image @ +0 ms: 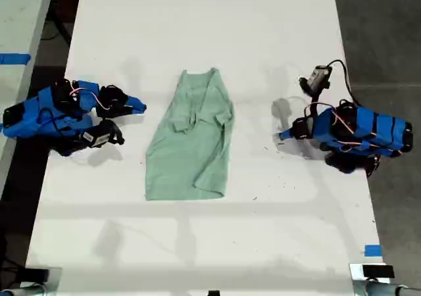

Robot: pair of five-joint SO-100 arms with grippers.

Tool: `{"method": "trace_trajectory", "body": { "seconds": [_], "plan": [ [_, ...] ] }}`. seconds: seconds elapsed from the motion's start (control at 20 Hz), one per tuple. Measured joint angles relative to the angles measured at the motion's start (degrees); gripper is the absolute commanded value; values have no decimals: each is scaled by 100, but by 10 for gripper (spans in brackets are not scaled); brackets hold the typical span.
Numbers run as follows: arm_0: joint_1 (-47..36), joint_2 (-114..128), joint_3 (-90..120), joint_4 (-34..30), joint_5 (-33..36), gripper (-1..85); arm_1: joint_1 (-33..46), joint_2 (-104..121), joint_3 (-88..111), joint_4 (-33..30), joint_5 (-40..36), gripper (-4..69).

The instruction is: Fold t shirt

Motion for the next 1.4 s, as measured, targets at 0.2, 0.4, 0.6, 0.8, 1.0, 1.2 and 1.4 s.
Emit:
{"method": "trace_trajectory", "body": {
  "seconds": [0.2,0.4,0.6,0.8,1.0,1.2,1.4],
  "plan": [
    [-360,0,0,-176,369,0,-185,0,0,0,9,19],
    [-149,0,0,-325,-18,-3,-176,0,9,0,9,19],
    [580,-984,-633,-483,-659,-2,-176,0,9,0,9,19],
    [1802,-5300,-3612,-141,-756,141,-176,0,9,0,9,19],
    [2689,-10046,-8060,1942,-721,251,-176,0,9,0,9,19],
    [3155,-11162,-9062,2241,-817,223,-176,0,9,0,9,19],
    [3410,-11136,-8675,2294,-1600,217,-176,0,9,0,9,19]
  ]
}}
